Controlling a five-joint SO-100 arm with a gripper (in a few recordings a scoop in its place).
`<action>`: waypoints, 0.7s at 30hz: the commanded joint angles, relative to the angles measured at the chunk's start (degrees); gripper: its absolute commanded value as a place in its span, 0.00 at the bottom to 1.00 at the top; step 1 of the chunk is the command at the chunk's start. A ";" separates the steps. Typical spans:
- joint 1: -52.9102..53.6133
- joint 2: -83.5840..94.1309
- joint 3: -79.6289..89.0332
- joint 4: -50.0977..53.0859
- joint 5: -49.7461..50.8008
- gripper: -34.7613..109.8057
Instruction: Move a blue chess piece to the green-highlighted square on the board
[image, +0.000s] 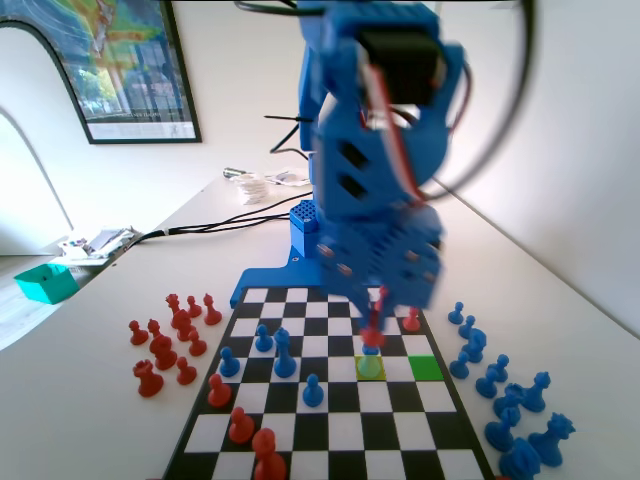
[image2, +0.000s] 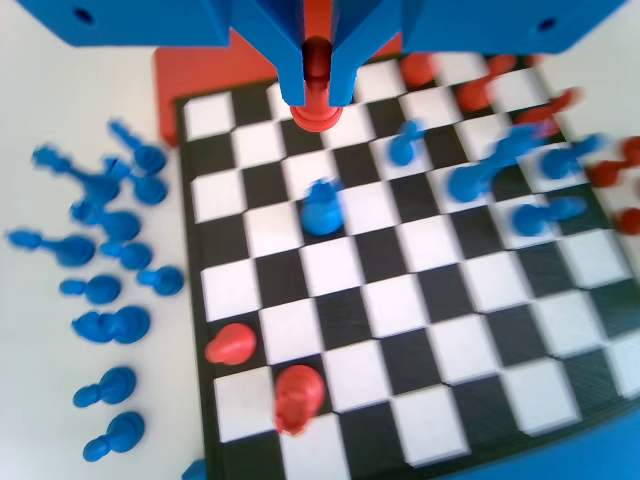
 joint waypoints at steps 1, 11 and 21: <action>5.01 8.79 -2.46 4.22 -1.32 0.25; 20.04 16.70 3.96 13.45 -7.21 0.25; 33.40 11.43 2.29 13.36 -13.36 0.25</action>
